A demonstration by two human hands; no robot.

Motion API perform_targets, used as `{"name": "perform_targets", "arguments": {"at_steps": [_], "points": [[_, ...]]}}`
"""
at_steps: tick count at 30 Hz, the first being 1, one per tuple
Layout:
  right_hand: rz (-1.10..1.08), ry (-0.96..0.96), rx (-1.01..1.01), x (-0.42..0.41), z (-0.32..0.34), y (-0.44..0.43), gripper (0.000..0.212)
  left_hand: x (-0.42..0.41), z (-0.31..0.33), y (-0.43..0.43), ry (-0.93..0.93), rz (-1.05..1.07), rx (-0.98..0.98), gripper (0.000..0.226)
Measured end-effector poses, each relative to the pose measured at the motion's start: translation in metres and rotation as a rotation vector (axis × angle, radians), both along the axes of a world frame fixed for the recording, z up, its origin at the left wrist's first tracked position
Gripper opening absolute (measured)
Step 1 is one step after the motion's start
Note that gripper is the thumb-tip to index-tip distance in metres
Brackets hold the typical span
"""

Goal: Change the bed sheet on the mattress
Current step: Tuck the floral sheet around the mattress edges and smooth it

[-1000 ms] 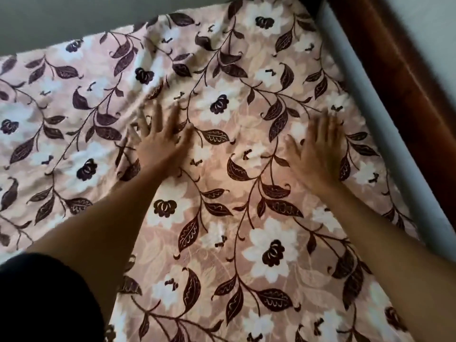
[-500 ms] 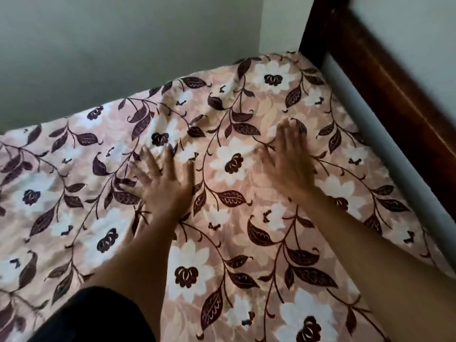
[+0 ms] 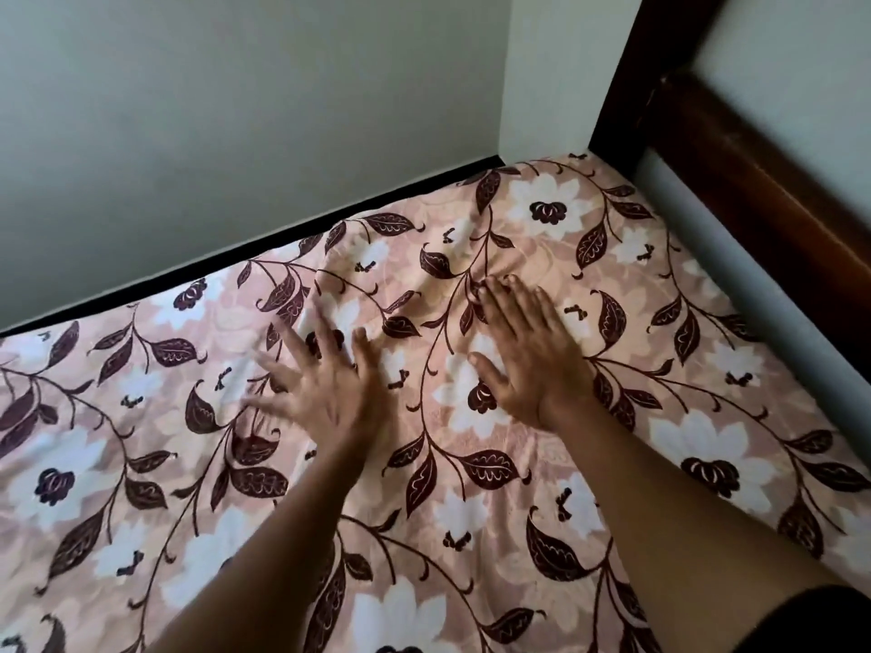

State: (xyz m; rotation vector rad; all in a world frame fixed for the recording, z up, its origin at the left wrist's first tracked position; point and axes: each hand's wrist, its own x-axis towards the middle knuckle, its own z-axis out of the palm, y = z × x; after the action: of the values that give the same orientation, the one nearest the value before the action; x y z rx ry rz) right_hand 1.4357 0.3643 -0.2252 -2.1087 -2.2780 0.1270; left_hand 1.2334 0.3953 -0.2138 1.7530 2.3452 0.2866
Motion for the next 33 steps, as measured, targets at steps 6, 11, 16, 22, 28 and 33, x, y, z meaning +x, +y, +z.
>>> {"name": "perform_targets", "arguments": {"at_steps": [6, 11, 16, 22, 28, 33], "points": [[-0.001, -0.004, 0.048, 0.000, -0.006, 0.003, 0.072, -0.016, 0.005, 0.090, 0.000, 0.035, 0.065, 0.041], [-0.010, -0.012, 0.052, -0.001, -0.006, 0.003, 0.073, -0.058, 0.021, 0.124, 0.092, 0.237, 0.107, 0.033], [-0.011, -0.023, 0.058, -0.002, -0.004, 0.003, 0.073, -0.012, 0.032, 0.122, 0.129, -0.192, 0.219, 0.042], [0.014, 0.012, 0.092, 0.000, -0.004, 0.004, 0.067, 0.135, 0.015, 0.098, 0.073, -1.103, 0.009, 0.051], [0.002, -0.024, 0.107, 0.003, -0.011, 0.005, 0.074, 0.050, 0.000, 0.136, 0.122, -0.554, 0.003, 0.056], [0.007, -0.040, 0.122, 0.004, -0.015, 0.006, 0.073, -0.080, 0.008, 0.128, 0.134, -0.165, -0.020, 0.057]]}}
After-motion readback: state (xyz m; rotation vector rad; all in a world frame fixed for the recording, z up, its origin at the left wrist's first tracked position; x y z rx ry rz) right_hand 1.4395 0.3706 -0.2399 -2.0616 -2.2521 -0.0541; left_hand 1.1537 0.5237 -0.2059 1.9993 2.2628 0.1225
